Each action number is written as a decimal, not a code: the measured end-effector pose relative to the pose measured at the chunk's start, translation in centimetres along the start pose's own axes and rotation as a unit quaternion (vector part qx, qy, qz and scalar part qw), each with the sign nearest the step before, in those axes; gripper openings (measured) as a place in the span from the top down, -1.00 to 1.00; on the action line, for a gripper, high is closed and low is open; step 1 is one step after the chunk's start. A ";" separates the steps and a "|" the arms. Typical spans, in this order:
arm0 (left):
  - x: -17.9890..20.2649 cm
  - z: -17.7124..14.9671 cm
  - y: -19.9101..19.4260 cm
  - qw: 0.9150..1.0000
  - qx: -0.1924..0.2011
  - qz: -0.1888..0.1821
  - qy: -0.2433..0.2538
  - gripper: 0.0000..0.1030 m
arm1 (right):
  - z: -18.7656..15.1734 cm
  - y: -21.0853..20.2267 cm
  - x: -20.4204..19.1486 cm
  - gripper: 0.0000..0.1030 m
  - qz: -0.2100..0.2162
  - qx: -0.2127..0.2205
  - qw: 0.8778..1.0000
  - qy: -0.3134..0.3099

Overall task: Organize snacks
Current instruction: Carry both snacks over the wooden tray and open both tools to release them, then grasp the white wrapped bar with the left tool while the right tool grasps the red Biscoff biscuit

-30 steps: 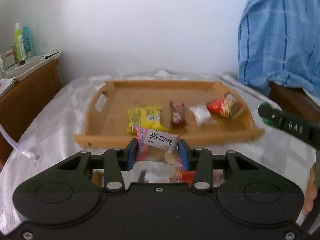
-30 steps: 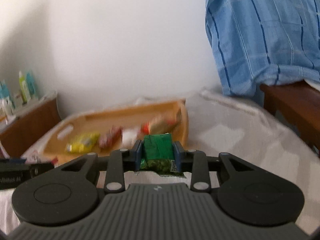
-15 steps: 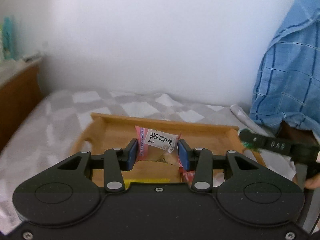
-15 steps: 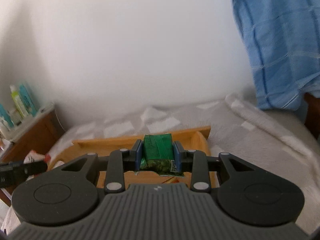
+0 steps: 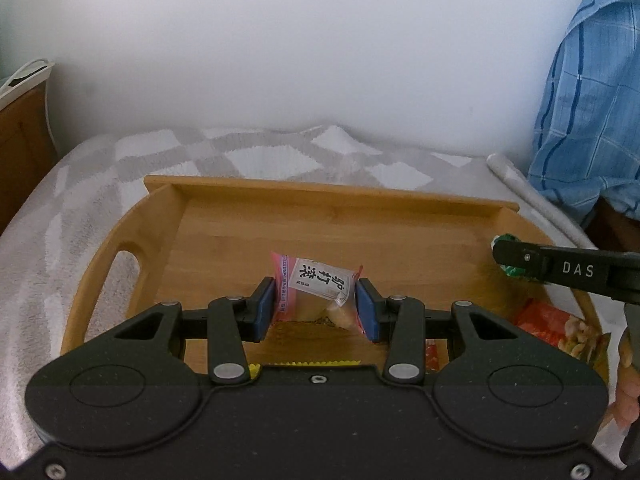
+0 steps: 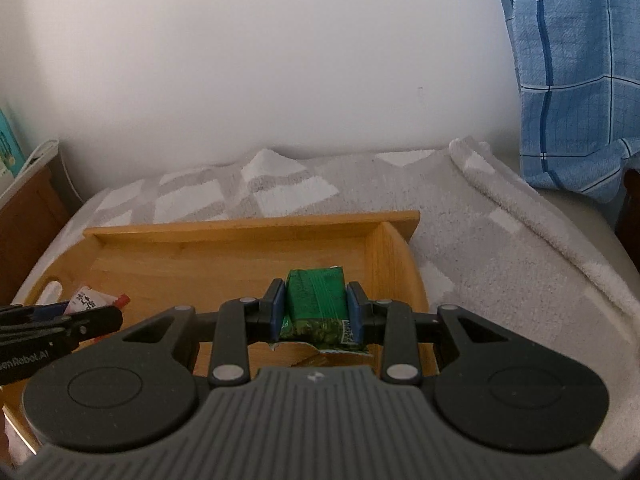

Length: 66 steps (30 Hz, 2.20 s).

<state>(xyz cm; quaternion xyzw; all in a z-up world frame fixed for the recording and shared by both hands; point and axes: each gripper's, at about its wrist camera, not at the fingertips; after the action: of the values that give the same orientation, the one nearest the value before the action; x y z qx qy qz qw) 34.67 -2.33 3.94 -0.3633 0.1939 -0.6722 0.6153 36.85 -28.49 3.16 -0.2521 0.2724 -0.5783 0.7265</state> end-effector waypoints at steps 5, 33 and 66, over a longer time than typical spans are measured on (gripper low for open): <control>0.1 -0.2 0.6 1.000 -0.003 0.004 0.006 0.21 | -0.3 0.7 -0.4 0.30 -0.004 -0.010 1.000 -0.002; 1.0 -1.5 -7.9 0.995 0.087 0.001 0.038 -0.72 | -0.7 -6.3 -2.6 -0.63 -0.039 0.053 0.997 -0.036; -8.5 -20.9 -23.6 0.992 0.114 0.057 -0.007 -0.81 | -24.5 -23.8 -14.0 -1.00 -0.100 0.145 0.984 0.000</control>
<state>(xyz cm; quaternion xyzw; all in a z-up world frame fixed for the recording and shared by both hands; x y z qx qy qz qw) 3.15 5.97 4.73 -0.2843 0.1323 -0.6512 0.6911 0.67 -20.92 3.08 -0.1699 0.1592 -0.6818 0.6935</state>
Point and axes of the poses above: each gripper's, at about its wrist camera, not at the fingertips, and y roughly the way its jaws point, x to its right, z to its top, and after that the axes turned 11 degrees about -y, right-handed
